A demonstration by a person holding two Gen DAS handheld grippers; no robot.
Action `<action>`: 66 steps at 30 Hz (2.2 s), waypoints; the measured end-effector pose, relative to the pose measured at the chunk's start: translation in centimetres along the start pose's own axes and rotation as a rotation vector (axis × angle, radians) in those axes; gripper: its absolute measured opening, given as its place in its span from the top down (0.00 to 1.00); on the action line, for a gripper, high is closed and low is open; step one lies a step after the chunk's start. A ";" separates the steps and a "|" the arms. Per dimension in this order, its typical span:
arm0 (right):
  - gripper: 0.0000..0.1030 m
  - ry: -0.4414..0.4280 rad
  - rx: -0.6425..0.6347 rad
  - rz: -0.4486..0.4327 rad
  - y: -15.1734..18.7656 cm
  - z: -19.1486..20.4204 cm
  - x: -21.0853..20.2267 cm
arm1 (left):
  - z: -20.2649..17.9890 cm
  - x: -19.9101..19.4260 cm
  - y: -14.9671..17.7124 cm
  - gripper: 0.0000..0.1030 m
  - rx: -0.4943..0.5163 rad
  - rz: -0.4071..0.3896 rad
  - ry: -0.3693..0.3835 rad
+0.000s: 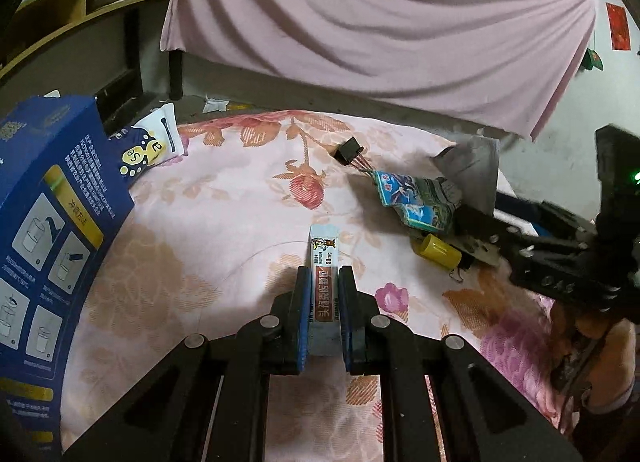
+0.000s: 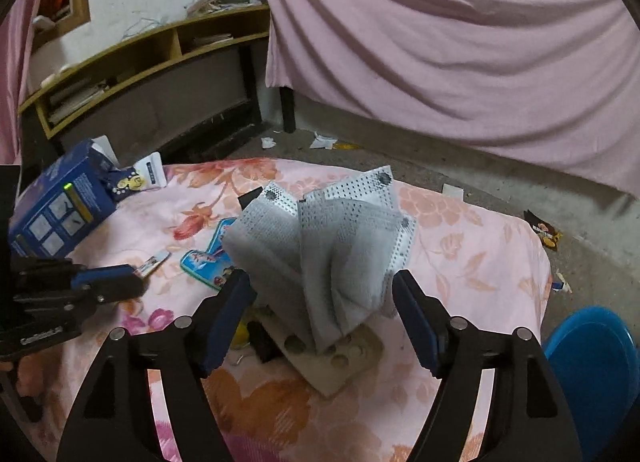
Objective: Collect trash
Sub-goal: 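Grasp the grey face mask with the right gripper while the left gripper grasps the toothpaste tube, then lift both items over the blue bucket and open both grippers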
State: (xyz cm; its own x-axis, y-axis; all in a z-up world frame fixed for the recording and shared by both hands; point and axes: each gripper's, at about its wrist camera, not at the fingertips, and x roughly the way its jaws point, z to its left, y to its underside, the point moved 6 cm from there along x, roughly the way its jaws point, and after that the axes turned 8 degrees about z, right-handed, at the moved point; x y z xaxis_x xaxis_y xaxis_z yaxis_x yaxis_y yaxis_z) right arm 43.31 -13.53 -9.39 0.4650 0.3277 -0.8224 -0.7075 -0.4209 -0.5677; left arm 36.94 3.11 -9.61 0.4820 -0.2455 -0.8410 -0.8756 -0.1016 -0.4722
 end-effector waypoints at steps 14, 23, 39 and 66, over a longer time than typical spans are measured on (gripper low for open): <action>0.94 -0.056 0.097 -0.031 1.1 -1.7 -0.6 | -2.0 -1.4 0.2 0.90 0.005 -0.086 -0.007; 0.94 -0.097 0.105 -0.321 2.0 -2.5 -7.4 | -8.7 -6.8 -1.7 0.90 0.108 -0.309 0.038; 0.94 0.136 0.222 -0.683 4.9 -10.4 -21.5 | -27.6 -13.2 -5.3 0.90 0.398 -0.541 0.214; 0.90 0.221 0.600 -0.384 12.9 -23.7 -20.2 | -37.7 -0.8 -4.6 0.89 0.397 -0.066 0.334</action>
State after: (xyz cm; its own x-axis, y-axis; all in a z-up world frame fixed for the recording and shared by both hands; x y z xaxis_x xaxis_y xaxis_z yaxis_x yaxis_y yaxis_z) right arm 37.47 -45.65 -0.94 0.7892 0.1538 -0.5946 -0.6135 0.2437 -0.7512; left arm 39.44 -32.57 3.24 0.4431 -0.5514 -0.7068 -0.7334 0.2304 -0.6396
